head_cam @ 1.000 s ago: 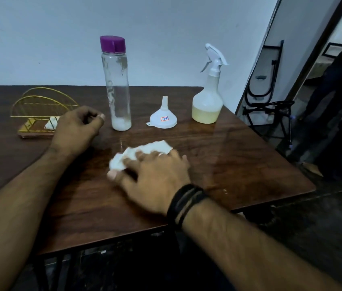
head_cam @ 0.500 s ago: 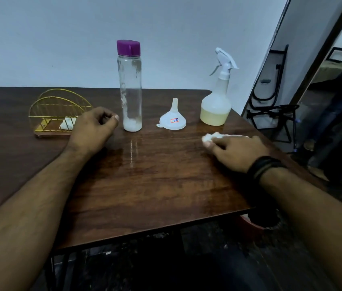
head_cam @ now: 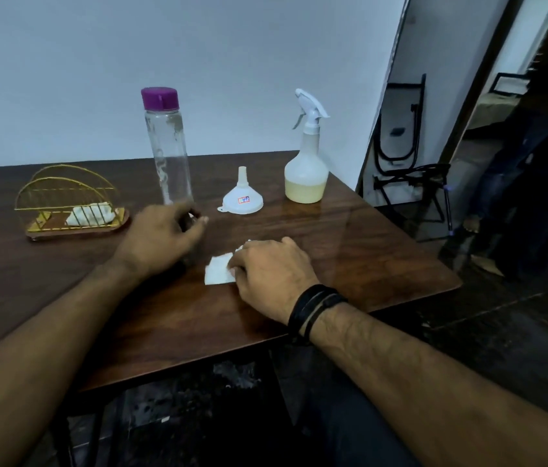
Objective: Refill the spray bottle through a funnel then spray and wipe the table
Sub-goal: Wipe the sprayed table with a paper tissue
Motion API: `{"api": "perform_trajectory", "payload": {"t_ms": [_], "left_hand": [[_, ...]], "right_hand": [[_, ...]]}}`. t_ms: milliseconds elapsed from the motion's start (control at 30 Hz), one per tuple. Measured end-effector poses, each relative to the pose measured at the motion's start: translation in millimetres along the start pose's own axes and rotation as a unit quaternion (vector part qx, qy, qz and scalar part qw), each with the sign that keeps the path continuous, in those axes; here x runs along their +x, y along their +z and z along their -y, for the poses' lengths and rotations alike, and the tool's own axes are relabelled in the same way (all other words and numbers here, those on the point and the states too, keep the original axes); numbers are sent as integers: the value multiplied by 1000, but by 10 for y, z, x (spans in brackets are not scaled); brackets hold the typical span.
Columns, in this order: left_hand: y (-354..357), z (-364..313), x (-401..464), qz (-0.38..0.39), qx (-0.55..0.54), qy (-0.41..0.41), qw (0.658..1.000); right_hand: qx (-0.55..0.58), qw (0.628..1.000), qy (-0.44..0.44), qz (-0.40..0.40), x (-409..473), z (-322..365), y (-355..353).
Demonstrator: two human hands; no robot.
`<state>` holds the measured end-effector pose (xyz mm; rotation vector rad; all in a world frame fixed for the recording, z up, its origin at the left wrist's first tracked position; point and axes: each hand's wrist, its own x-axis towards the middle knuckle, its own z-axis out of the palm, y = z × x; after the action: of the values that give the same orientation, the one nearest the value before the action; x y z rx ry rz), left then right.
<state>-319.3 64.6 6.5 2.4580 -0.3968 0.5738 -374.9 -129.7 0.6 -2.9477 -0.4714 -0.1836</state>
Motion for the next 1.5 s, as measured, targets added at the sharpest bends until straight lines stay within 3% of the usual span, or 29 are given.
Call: {"api": "perform_trajectory", "payload": {"t_ms": [233, 667, 933, 1100, 1500], "left_hand": [[534, -707, 43, 74, 29, 59, 995], [1816, -2017, 798, 151, 20, 93, 984], [2395, -2386, 1352, 167, 32, 93, 981], [2777, -2547, 1748, 220, 81, 116, 965], [3275, -2769, 2222, 367, 116, 112, 916]], "right_hand": [[3, 1000, 18, 14, -128, -517, -232], [-28, 994, 103, 3, -242, -2207, -541], [13, 988, 149, -30, 25, -3008, -459], [71, 976, 196, -57, 262, -3474, -178], [117, 935, 324, 84, 520, -4425, 398]]}}
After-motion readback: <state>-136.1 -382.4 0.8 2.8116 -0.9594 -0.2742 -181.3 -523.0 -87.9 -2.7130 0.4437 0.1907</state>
